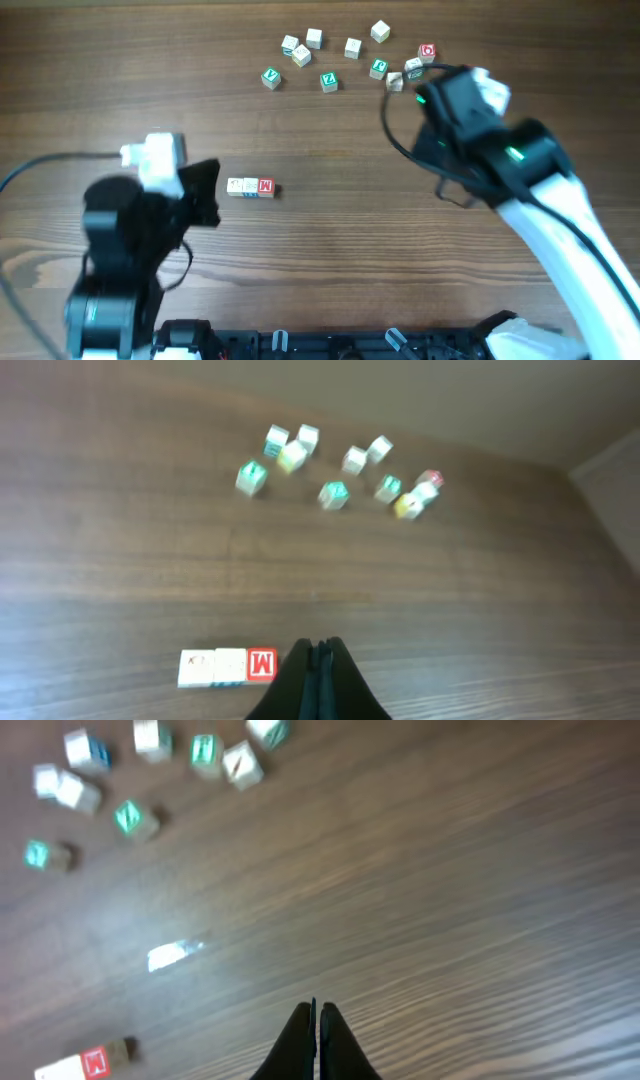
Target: Form a horizontal line
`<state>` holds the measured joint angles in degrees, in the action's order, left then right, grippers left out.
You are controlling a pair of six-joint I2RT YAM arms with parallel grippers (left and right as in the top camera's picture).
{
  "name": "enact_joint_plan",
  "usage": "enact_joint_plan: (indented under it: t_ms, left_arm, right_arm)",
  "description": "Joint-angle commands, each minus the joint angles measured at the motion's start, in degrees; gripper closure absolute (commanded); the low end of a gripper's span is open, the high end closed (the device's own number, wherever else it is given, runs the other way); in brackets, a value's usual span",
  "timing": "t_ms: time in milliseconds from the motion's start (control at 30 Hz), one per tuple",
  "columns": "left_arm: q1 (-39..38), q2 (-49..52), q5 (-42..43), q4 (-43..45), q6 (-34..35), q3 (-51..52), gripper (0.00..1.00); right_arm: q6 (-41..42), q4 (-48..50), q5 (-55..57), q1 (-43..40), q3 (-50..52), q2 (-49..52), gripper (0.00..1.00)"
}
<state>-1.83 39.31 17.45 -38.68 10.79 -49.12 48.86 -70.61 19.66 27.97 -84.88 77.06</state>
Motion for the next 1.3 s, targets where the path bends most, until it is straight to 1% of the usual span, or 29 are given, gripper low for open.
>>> enact_joint_plan:
  t_ms: [0, 133, 200, 233, 300, 333, 400, 567, 633, 667, 700, 733, 800, 833, 867, 900, 1000, 1267]
  left_arm:
    - [-0.3, -8.4, -0.3, -3.8, -2.5, -0.8, 0.96]
    - [-0.3, -15.5, -0.4, -8.2, -2.9, -0.8, 0.96]
    - [-0.3, -17.6, 1.6, -10.6, -2.9, -0.8, 0.96]
    - [-0.3, -18.7, 4.0, -11.9, -2.9, -0.8, 0.96]
    - [-0.3, -20.8, 5.8, -14.1, -2.9, -0.8, 0.96]
    - [-0.3, -21.9, 5.7, -15.1, -3.6, -0.8, 0.96]
    - [-0.3, -23.6, 5.5, -15.8, -5.7, -0.8, 0.96]
    - [-0.3, -25.1, 5.4, -16.5, -6.1, -0.8, 0.94]
    - [-0.3, -25.1, 5.4, -17.4, -6.1, -0.8, 0.78]
    - [-0.3, -25.1, 5.4, -17.9, -6.1, -0.8, 0.23]
    - [-0.3, -25.1, 5.4, -18.5, -6.1, -0.7, 0.00]
    - [-0.3, -25.1, 5.4, -18.9, -6.1, -0.7, 0.00]
    - [-0.3, -25.1, 5.4, -20.0, -6.1, -0.7, 0.00]
    - [-0.3, -25.1, 5.4, -20.5, -6.1, -0.7, 0.00]
    - [-0.3, -25.1, 5.4, -21.0, -6.1, -0.7, 0.00]
    - [-0.3, -25.1, 5.5, -21.7, -6.1, -0.7, 0.00]
    - [-0.3, -25.1, 5.5, -22.6, -6.1, -0.7, 0.00]
    - [-0.3, -25.1, 5.5, -22.7, -6.1, -0.7, 0.00]
  right_arm:
    - [5.4, -4.6, 8.3, -0.1, -0.2, -9.7, 0.96]
    - [8.3, -8.8, 10.0, -0.1, -0.2, -18.7, 0.96]
    - [8.8, -12.0, 10.8, -0.1, -0.2, -22.9, 0.95]
    - [10.8, -14.6, 11.8, -0.1, -0.2, -25.0, 0.96]
    - [17.1, -20.5, 14.7, -0.1, -0.2, -28.9, 0.96]
    - [17.3, -21.5, 15.3, -0.1, 0.1, -31.1, 0.95]
    - [17.1, -21.5, 14.9, -0.1, 0.2, -35.1, 0.96]
    - [17.1, -21.5, 14.7, -0.1, 0.2, -41.7, 0.96]
    - [17.1, -21.5, 14.2, -0.1, 0.2, -42.8, 0.96]
    - [17.0, -21.5, 14.2, -0.1, 0.2, -42.8, 0.96]
    - [17.3, -21.5, 14.2, -0.1, 0.2, -42.7, 0.96]
    - [17.3, -21.4, 14.3, -0.1, 0.2, -42.6, 0.93]
    - [17.5, -21.0, 14.7, -0.1, 0.2, -42.5, 0.55]
    - [18.4, -20.6, 15.0, -0.1, 0.2, -42.5, 0.39]
    - [19.4, -20.5, 15.6, -0.1, 0.2, -42.5, 0.11]
    - [21.0, -20.5, 16.0, -0.1, 0.2, -42.5, 0.00]
    - [24.7, -20.5, 16.0, -0.1, 0.2, -42.5, 0.00]
    - [24.8, -21.2, 15.9, -0.1, 0.2, -42.5, 0.00]
